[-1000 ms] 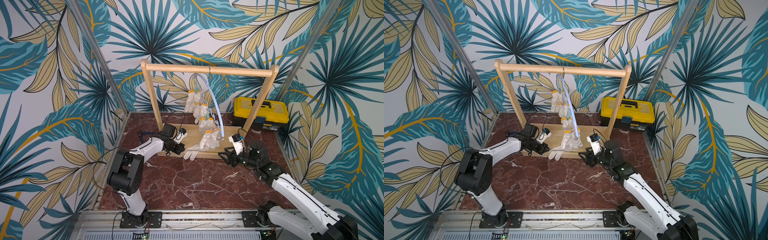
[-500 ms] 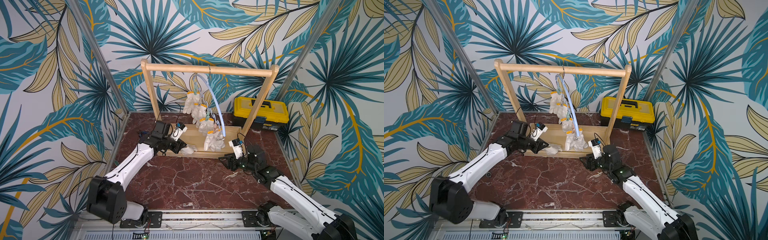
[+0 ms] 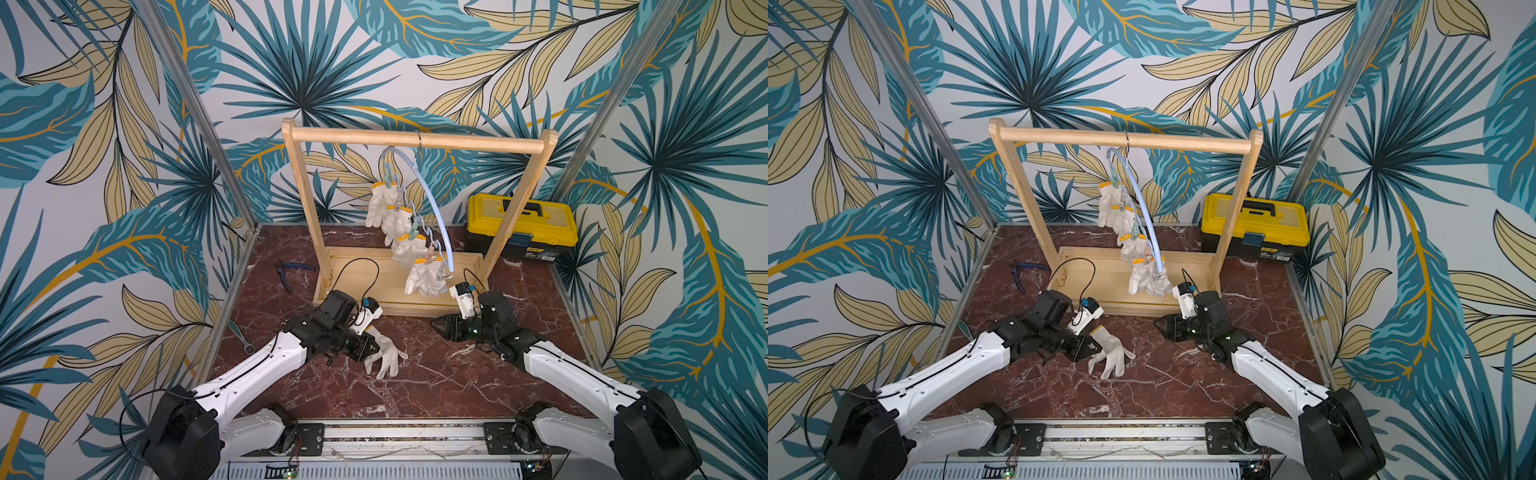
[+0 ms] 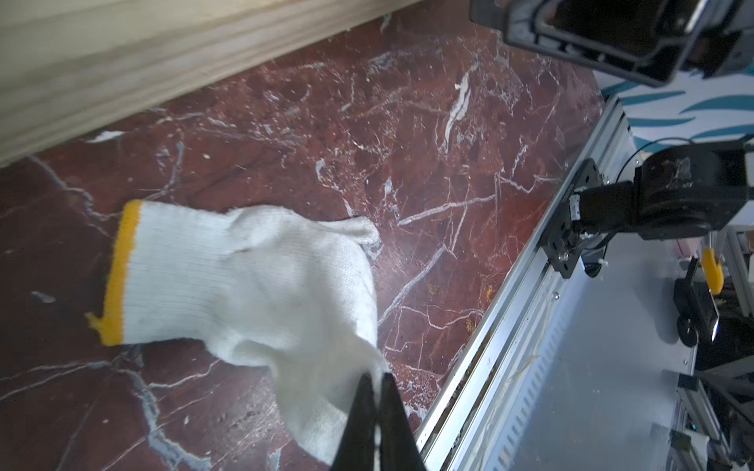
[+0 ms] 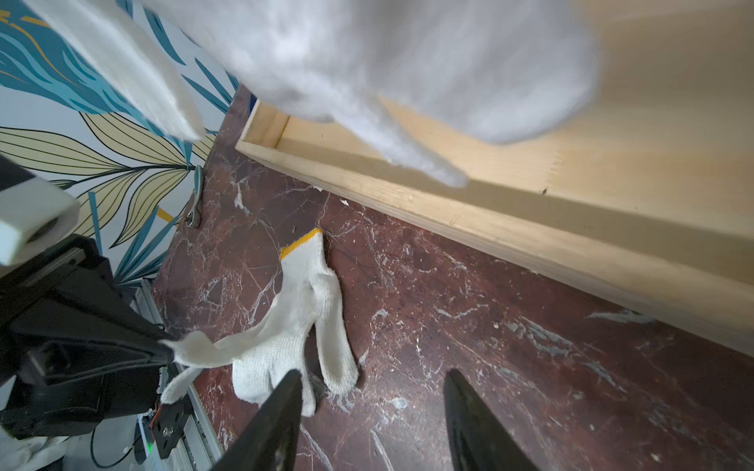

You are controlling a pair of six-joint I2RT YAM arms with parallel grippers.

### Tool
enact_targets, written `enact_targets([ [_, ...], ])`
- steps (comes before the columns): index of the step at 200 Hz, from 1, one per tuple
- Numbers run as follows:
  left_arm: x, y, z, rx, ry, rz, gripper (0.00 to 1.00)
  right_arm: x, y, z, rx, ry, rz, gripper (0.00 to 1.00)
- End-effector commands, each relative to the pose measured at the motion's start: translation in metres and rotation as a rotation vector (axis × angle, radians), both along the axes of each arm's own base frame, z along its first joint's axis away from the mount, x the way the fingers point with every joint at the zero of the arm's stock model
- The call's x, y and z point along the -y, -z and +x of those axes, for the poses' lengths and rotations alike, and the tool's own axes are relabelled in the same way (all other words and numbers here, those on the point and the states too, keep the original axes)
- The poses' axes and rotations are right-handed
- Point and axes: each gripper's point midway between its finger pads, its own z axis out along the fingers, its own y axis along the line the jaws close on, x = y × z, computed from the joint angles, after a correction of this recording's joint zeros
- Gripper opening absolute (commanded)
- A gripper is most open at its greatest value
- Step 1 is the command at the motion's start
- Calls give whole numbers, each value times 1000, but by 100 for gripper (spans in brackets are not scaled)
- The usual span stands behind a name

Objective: Clip the gloves onto a hanger to dry
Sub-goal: Place the glove at the center of the board, then pick up the glove from the center of the board.

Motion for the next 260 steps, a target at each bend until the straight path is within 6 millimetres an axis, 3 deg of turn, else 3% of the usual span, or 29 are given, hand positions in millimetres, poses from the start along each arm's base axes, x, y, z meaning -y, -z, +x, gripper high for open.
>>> enact_targets([
  [1, 5, 4, -14, -67, -21, -32, 29, -9, 1, -3, -41, -34, -5, 56],
  [15, 10, 3, -26, -116, 11, -71, 36, -13, 5, -6, -60, -51, -14, 56],
  [34, 13, -10, -23, -83, -6, -122, 40, -20, 9, -9, -70, -91, -32, 56],
  [66, -17, -33, 34, 117, -306, -55, 59, -38, 20, -10, -67, -141, -99, 56],
  [108, -73, -37, 100, 183, -596, -90, 65, -65, 34, -17, -31, -167, -168, 54],
  [143, -108, -36, 130, 225, -705, -91, 69, -81, 48, -27, 9, -202, -249, 54],
  [173, -125, -38, 140, 246, -747, -93, 69, -103, 57, -31, 15, -248, -271, 54],
  [216, -131, -38, 137, 263, -754, -86, 70, -135, 57, -18, 53, -306, -327, 54],
  [260, -134, -39, 131, 273, -765, -90, 70, -141, 79, -16, 41, -351, -478, 50],
])
